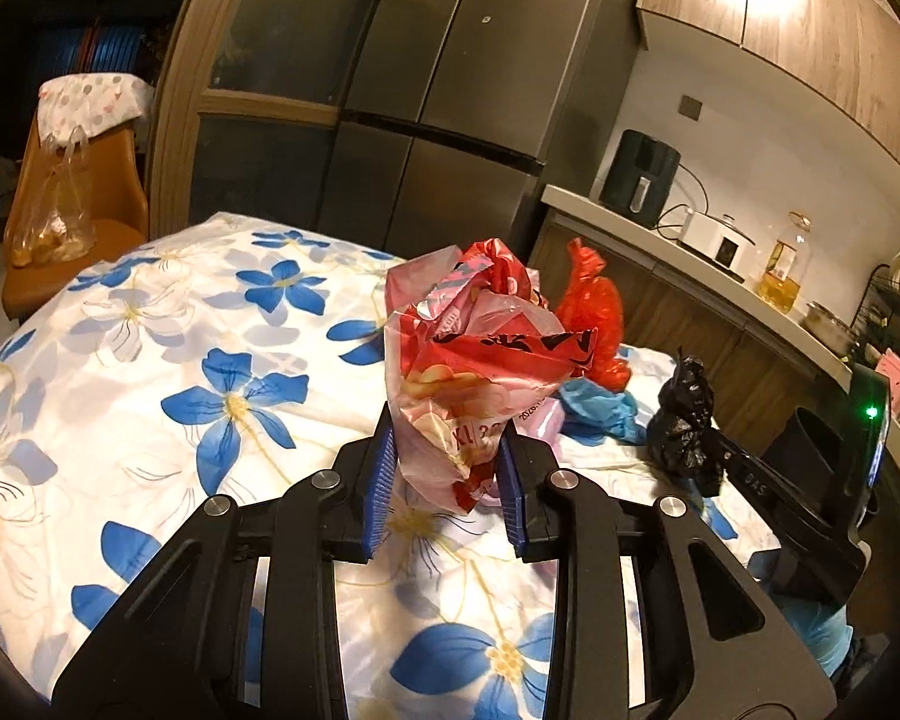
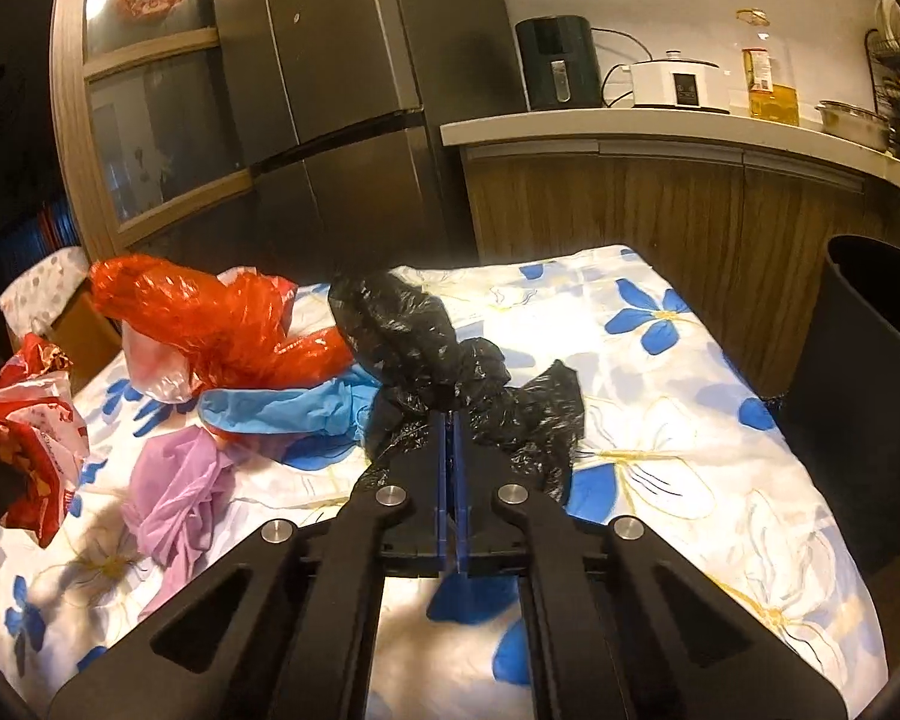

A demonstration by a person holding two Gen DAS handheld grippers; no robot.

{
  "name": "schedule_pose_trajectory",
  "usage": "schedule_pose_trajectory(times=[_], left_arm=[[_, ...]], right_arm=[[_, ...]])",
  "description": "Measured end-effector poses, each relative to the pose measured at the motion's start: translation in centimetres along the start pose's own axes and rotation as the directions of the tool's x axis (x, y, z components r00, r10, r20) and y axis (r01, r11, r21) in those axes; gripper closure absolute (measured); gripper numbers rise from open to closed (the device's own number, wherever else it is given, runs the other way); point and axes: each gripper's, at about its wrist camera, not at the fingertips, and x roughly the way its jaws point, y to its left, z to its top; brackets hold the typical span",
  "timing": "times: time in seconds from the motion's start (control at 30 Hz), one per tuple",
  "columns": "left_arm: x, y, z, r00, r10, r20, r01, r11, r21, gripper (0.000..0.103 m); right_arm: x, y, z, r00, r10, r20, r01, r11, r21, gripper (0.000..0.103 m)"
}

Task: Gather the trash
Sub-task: 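Grasp the red-and-white plastic bag with the left tool while the right tool grasps the black bag, then carry both bags from the table over the black bin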

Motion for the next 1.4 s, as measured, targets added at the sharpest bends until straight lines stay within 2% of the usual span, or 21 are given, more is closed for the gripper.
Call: schedule_pose_trajectory(times=[0.3, 0.57, 0.8, 1.1, 1.4], left_arm=[[-2.2, -2.5, 0.0, 0.999, -0.031, 0.026, 0.030, 0.999, 0.037, 0.074], [-3.2, -6.9, -0.3, 0.997, -0.069, 0.022, 0.066, 0.992, 0.106, 0.074], [-3.2, -11.3, -0.6, 0.993, -0.114, 0.005, 0.112, 0.982, 0.155, 0.074], [-2.4, -17.6, -1.0, 0.979, -0.203, -0.012, 0.200, 0.954, 0.221, 0.074], [-1.4, -22.0, -1.7, 0.965, -0.259, -0.040, 0.260, 0.930, 0.261, 0.073]], right_arm=[[-6.6, -0.5, 0.3, 0.995, 0.010, 0.094, -0.009, 1.000, -0.006, 0.101], [-11.7, -1.5, -0.4, 0.990, 0.006, 0.141, -0.005, 1.000, -0.005, 0.101], [-14.4, -3.6, -0.2, 0.984, -0.025, 0.179, 0.024, 1.000, 0.005, 0.101], [-17.0, -7.0, 0.3, 0.970, -0.086, 0.225, 0.078, 0.996, 0.042, 0.101], [-18.6, -10.0, 0.8, 0.956, -0.154, 0.251, 0.138, 0.987, 0.080, 0.101]])
